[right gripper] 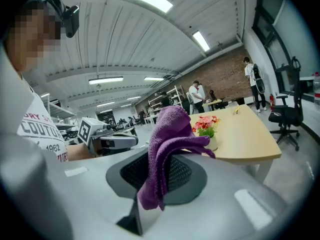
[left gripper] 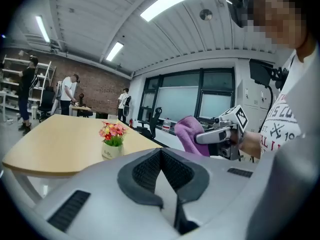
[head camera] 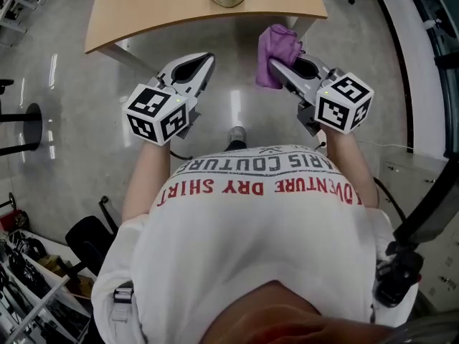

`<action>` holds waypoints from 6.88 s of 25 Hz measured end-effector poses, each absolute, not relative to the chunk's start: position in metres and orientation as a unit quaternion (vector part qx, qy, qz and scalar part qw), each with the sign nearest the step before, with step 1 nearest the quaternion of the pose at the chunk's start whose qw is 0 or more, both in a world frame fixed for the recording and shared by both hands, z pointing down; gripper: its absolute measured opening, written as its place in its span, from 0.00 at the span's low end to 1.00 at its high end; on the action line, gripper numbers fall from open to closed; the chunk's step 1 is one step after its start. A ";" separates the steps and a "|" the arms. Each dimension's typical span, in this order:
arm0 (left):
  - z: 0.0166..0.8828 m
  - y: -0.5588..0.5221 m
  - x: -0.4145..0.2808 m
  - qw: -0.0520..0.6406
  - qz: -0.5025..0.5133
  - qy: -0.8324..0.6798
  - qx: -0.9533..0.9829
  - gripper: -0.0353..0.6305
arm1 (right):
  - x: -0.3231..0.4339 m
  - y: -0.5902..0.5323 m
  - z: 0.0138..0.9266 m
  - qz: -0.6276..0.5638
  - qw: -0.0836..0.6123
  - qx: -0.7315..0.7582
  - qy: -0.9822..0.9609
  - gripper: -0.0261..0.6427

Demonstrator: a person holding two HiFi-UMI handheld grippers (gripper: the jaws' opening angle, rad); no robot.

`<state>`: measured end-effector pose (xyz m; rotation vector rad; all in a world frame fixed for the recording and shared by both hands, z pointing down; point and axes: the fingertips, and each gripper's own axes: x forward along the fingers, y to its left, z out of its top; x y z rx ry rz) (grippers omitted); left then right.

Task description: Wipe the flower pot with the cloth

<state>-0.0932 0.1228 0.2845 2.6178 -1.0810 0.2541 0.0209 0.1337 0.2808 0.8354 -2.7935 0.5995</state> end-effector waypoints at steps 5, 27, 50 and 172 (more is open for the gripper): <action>0.281 0.031 -0.105 0.123 0.093 -0.373 0.915 0.06 | 0.022 0.052 0.276 0.194 0.078 0.302 -0.930 0.11; 0.399 -0.170 -0.115 0.152 0.165 -0.360 0.906 0.42 | 0.029 -0.115 0.364 0.294 0.098 0.317 -0.896 0.11; 0.455 -0.264 -0.078 0.143 0.148 -0.335 0.920 0.64 | 0.041 -0.180 0.434 0.350 0.092 0.317 -0.877 0.11; 0.476 -0.254 -0.065 0.086 0.174 -0.335 0.922 0.69 | 0.016 -0.263 0.506 0.347 0.213 0.355 -0.841 0.10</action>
